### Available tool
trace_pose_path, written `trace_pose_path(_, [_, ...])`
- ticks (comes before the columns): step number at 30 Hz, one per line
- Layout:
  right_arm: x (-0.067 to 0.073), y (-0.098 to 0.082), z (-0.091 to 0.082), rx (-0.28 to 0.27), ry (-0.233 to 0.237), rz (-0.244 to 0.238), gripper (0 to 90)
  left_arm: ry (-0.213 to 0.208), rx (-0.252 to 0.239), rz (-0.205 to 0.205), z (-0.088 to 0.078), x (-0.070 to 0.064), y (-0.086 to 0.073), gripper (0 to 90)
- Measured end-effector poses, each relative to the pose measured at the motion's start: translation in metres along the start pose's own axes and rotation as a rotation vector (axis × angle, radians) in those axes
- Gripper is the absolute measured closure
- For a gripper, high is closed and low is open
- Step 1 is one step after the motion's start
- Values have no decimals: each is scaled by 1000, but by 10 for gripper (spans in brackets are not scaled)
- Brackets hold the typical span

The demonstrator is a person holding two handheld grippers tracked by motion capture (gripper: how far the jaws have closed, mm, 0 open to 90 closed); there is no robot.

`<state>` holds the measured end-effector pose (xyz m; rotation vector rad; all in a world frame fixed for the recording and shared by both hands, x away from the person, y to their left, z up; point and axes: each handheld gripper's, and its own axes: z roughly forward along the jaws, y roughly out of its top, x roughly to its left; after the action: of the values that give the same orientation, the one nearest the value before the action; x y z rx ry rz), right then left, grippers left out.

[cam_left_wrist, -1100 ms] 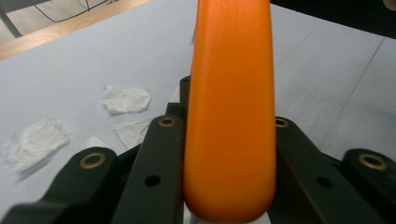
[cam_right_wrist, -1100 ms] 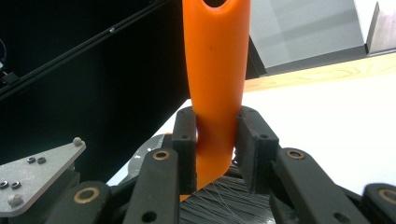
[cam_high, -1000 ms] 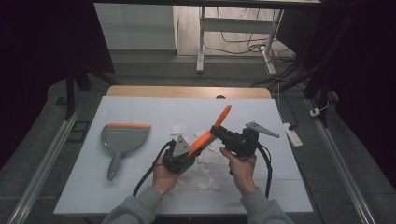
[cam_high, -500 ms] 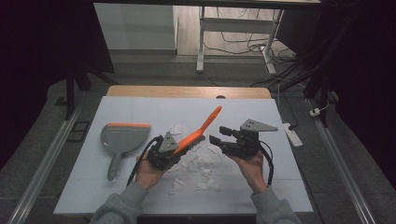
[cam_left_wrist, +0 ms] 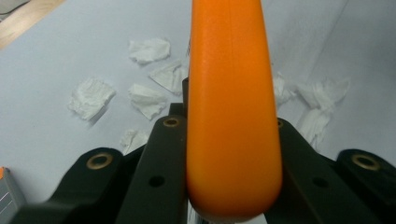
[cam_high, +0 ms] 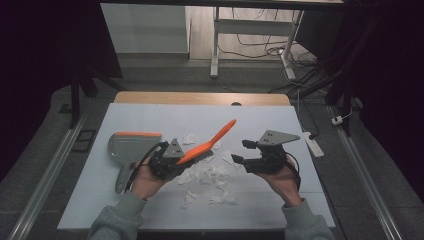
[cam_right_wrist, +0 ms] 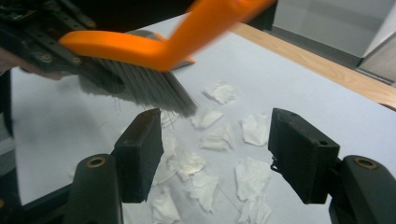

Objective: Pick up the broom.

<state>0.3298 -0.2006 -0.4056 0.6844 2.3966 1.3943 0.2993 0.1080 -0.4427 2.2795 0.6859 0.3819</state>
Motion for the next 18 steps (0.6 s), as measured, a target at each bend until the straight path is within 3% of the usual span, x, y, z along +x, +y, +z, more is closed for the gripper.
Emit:
trace_pose_path(9, [8,2,3,39,15,-51,334,-16,54,39,10,-6,3,799])
trace_pose_path(12, [15,6,4,58,7,-108,324,-24,67,38,12,-6,4,799])
trace_pose_path(18, [27,13,5,58,17,-164,308,-34,102,75,18,-13,9,799])
